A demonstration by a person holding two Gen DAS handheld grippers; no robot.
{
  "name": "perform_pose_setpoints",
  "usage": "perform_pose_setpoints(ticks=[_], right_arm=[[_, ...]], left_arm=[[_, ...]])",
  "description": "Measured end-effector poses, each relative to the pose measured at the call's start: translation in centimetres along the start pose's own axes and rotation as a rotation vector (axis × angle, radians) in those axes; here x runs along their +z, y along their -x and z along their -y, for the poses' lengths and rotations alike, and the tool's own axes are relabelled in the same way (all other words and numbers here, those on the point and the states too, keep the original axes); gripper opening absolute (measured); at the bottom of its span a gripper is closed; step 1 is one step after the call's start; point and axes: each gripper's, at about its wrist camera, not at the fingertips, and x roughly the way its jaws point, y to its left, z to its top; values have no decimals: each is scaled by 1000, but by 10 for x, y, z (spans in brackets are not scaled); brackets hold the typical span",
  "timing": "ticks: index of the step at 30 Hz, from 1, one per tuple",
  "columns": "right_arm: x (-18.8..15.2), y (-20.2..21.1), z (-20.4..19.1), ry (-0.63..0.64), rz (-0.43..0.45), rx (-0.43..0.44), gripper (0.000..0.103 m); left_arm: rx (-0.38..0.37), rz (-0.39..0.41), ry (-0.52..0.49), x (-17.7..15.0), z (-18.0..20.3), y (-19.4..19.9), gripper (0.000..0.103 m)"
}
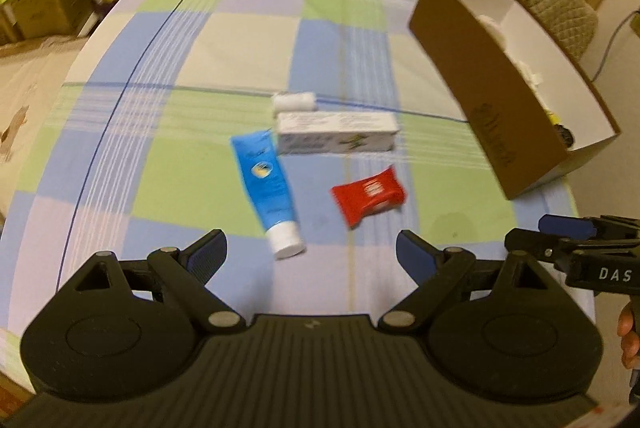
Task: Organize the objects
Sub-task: 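Withdraw both tools from the brown box toward the remaining items, then grasp the blue hand-cream tube with the left tool while the right tool grasps the red candy packet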
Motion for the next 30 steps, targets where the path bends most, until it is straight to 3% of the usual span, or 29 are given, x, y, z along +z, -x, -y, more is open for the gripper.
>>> perform_pose_setpoints(ticks=[16,22,30], right_arm=[[8,-37,-2,-16,-40,-21,65],[11,-44,3,-30,-54,-36,65],[15,-51,8,-37,-61,-47,65]], left_arm=[[41,-45,14,1,-24,-39,86],[35,-63,-8,7,-21,-61,81],[47,-98,-41,19,-16,-94,67]])
